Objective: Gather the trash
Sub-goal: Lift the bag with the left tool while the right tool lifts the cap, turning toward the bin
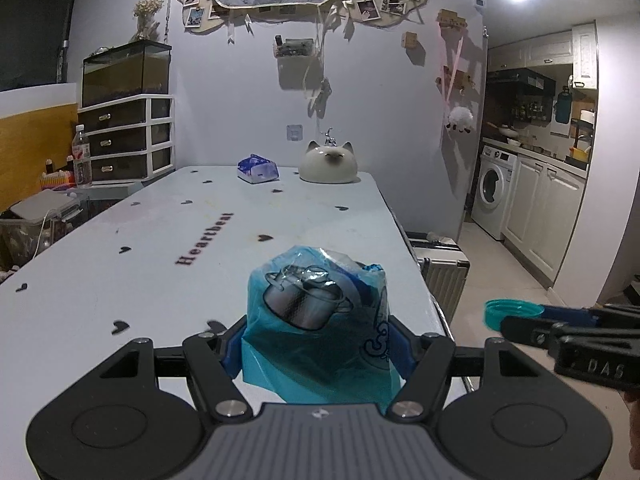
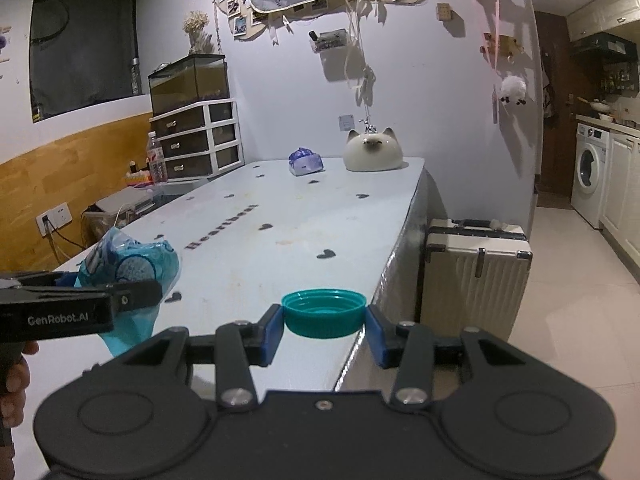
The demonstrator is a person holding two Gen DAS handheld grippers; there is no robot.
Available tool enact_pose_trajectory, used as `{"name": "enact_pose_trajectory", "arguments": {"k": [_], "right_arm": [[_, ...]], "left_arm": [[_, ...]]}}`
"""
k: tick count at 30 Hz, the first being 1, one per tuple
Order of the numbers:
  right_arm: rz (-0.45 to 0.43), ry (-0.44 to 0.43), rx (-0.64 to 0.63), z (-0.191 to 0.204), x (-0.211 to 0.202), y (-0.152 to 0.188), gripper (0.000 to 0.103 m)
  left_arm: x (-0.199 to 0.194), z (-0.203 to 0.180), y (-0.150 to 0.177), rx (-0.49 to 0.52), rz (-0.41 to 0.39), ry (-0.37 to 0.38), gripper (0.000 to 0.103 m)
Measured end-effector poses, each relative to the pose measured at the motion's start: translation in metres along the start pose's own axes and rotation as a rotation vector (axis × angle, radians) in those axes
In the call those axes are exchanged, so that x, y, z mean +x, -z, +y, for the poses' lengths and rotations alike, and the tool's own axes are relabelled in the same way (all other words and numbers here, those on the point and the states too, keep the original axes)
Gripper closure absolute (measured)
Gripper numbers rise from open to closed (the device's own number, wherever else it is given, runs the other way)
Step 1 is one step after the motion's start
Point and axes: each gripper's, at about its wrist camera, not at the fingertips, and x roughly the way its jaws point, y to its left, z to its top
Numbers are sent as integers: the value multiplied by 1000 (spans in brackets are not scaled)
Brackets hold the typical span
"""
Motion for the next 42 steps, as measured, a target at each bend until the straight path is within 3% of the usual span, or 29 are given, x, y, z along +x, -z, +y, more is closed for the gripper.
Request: {"name": "enact_pose_trajectory", "arguments": {"k": [7, 14, 17, 20, 23, 25, 34, 42], "right_arm": [[105, -131, -91, 30, 15, 40, 58], [157, -153, -98, 45, 38, 54, 54], [159, -144, -94, 46, 44, 52, 53], [161, -144, -83, 46, 47, 50, 42], [166, -134, -115, 51, 51, 50, 43], [162, -117, -140, 54, 53, 50, 52], [115, -73, -84, 39, 33, 37, 53], [28, -7, -47, 10, -7, 18, 53]], "left_arm": [[-6, 1, 13, -20, 11, -18, 34], [-6, 16, 17, -23, 23, -48, 34], [-4, 20, 18, -28, 29, -51, 34], [-3, 21, 22, -31, 38, -49, 34], [-3, 23, 25, -38, 45, -51, 34], [-3, 24, 28, -41, 49, -54, 34], [-14, 23, 26, -46, 32, -76, 34], [-26, -4, 22, -25, 3, -51, 35]]}}
